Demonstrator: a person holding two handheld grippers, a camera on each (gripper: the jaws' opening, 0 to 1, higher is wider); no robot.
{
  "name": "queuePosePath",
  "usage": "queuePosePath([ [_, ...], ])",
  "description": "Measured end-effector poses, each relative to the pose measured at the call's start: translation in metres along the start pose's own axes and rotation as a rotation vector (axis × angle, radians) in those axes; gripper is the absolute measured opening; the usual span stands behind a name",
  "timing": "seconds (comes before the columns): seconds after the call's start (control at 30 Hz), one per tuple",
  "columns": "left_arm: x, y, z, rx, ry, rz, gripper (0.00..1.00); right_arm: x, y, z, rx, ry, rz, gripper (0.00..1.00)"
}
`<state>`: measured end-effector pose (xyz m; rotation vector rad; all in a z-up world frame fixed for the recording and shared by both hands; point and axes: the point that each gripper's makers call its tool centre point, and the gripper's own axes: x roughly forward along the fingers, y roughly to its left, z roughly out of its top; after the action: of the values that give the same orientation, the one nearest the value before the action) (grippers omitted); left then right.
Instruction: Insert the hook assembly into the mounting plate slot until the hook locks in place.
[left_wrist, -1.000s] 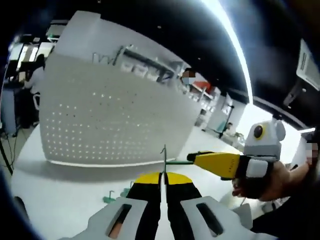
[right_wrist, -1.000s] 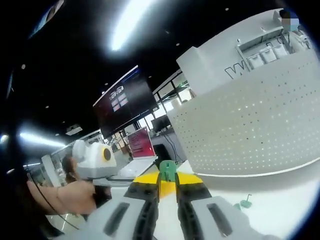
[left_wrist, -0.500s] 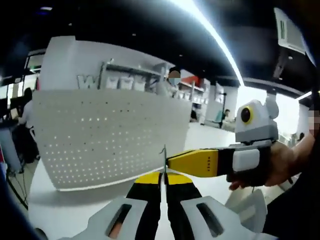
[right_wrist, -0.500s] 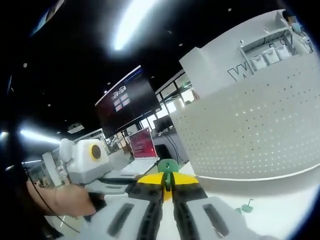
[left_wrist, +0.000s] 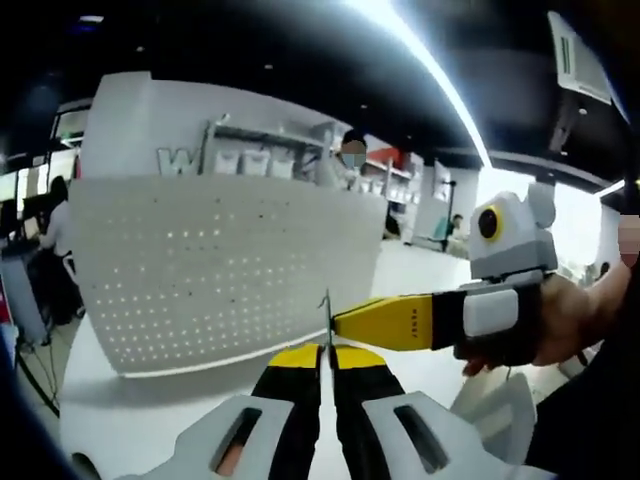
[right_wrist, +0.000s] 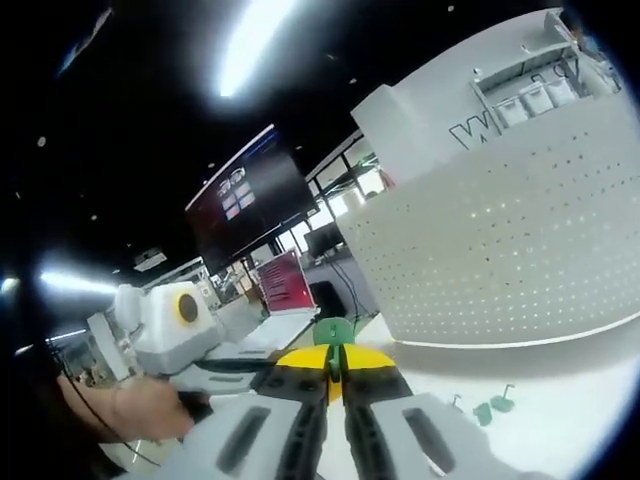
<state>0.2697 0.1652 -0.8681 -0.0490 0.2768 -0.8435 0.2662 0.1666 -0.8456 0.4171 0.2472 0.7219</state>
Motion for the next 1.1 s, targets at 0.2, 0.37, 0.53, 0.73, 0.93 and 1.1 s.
queuePosePath([
  [0.2,-0.006,0.005,0.000,0.004,0.002,0.014,0.04,0.007,0.007,-0.003,-0.058,0.024,0.016,0.00],
  [0.37,-0.010,0.013,0.003,0.056,-0.005,0.052,0.03,0.012,0.011,0.001,-0.106,0.024,0.024,0.00],
  [0.53,-0.017,0.027,0.003,-0.024,-0.023,0.077,0.12,0.014,0.007,0.012,-0.185,-0.002,0.000,0.01],
  [0.73,-0.029,0.043,0.011,-0.051,-0.069,0.124,0.22,0.019,-0.006,0.029,-0.259,-0.036,-0.049,0.01],
  [0.93,-0.031,0.049,0.013,-0.099,-0.071,0.124,0.47,0.019,-0.029,0.058,-0.355,-0.120,-0.145,0.01],
  [1.1,-0.029,0.044,0.011,-0.101,-0.069,0.112,0.61,0.022,-0.054,0.082,-0.388,-0.178,-0.224,0.01],
])
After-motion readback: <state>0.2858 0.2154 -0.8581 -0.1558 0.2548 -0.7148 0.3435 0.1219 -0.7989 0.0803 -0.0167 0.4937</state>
